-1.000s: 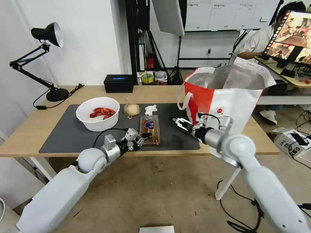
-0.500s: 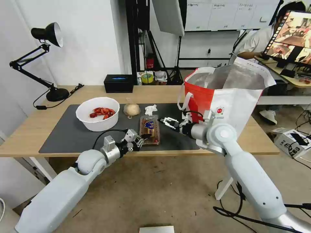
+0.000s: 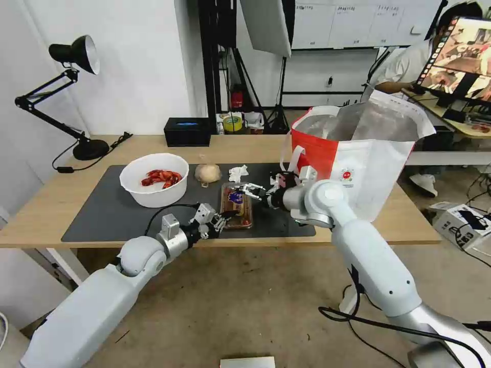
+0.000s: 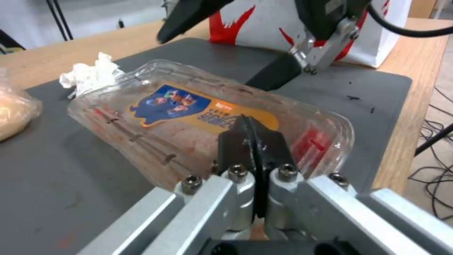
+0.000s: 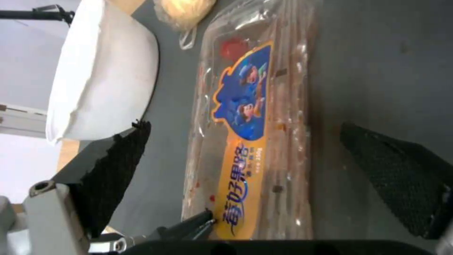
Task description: Pick up the trash from the table and place it into the takeout bag.
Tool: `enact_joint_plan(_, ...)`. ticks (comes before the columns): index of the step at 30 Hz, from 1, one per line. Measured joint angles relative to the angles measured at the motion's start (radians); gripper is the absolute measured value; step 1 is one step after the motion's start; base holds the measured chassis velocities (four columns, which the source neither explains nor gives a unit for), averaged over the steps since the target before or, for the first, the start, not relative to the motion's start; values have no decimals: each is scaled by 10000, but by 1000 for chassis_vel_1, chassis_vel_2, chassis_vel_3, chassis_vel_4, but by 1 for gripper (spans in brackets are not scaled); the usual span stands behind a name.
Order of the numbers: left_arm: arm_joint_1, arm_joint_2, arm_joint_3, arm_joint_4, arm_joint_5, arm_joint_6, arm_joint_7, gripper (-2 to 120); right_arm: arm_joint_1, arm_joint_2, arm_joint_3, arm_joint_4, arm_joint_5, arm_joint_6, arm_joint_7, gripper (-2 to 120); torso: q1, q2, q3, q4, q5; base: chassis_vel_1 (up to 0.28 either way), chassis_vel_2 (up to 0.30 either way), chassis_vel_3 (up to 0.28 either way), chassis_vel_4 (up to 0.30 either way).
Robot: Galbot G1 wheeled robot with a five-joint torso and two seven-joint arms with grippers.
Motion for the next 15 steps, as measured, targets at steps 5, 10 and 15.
enact_joint_plan(5, 59, 6, -37, -7, -3, -14, 1, 0, 148, 178, -84, -231, 4, 0, 16, 100, 0, 0, 0, 0, 0, 0, 0, 0, 0)
enact_joint_plan(10, 73, 2, -58, -8, -3, -37, 4, 0, 311, 384, -229, -489, 6, 1, 33, 100, 0, 0, 0, 0, 0, 0, 0, 0, 0)
enact_joint_plan(15, 72, 0, -60, -7, -8, -49, 6, 0, 411, 514, -328, -764, 8, 2, 84, 100, 0, 0, 0, 0, 0, 0, 0, 0, 0)
